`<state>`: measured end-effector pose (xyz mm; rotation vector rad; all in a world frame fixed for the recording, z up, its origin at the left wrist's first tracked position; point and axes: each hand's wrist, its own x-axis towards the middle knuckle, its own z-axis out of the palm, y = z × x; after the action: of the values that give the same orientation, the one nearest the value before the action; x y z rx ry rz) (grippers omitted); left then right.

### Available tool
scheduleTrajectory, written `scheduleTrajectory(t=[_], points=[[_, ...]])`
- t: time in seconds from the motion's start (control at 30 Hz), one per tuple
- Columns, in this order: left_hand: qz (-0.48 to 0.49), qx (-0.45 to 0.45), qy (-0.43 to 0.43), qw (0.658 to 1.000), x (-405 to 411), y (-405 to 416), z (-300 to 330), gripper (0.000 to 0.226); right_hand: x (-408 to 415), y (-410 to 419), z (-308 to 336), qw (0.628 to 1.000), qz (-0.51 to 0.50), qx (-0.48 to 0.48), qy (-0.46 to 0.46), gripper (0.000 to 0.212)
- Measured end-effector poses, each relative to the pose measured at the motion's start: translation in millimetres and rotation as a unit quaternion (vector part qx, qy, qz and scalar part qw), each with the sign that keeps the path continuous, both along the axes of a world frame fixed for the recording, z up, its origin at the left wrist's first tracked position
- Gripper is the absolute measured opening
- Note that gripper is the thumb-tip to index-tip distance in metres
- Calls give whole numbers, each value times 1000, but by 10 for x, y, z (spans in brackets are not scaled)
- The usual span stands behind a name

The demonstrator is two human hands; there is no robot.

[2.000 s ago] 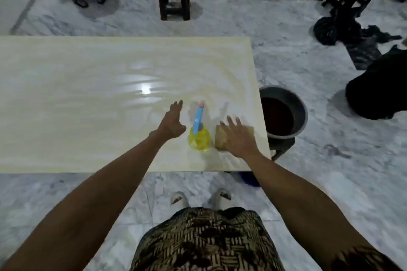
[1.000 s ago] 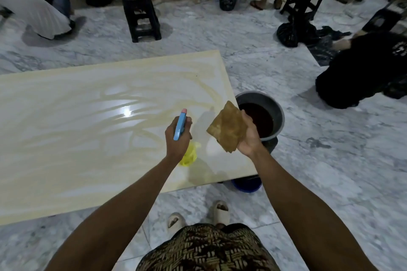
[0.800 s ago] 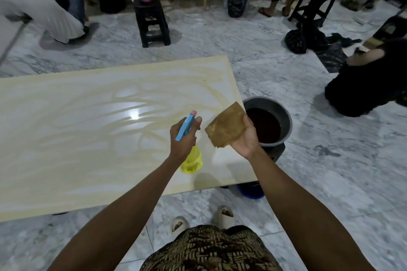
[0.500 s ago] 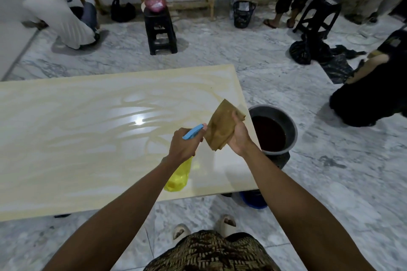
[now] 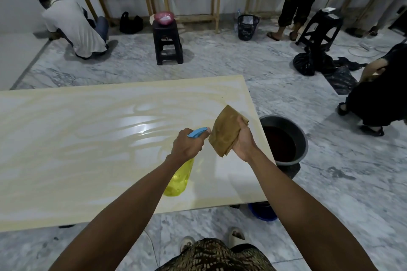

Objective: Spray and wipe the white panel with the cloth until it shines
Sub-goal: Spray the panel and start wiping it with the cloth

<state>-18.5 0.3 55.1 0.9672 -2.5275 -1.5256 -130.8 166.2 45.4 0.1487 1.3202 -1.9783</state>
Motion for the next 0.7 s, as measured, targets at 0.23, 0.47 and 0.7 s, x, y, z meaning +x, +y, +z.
scheduleTrajectory(t=[0.23, 0.47, 0.7], points=[[-30, 63, 37, 997, -169, -121, 66, 54, -20, -158, -25, 1000, -6, -10, -9, 64], [-29, 64, 26, 997, -551, -69, 11, 55, -427, -125, -104, 999, -23, 3, -23, 63], [-6, 101, -23, 995, -1115, -13, 55, 60, -1120, -102, -218, 999, 2, 12, -51, 66]])
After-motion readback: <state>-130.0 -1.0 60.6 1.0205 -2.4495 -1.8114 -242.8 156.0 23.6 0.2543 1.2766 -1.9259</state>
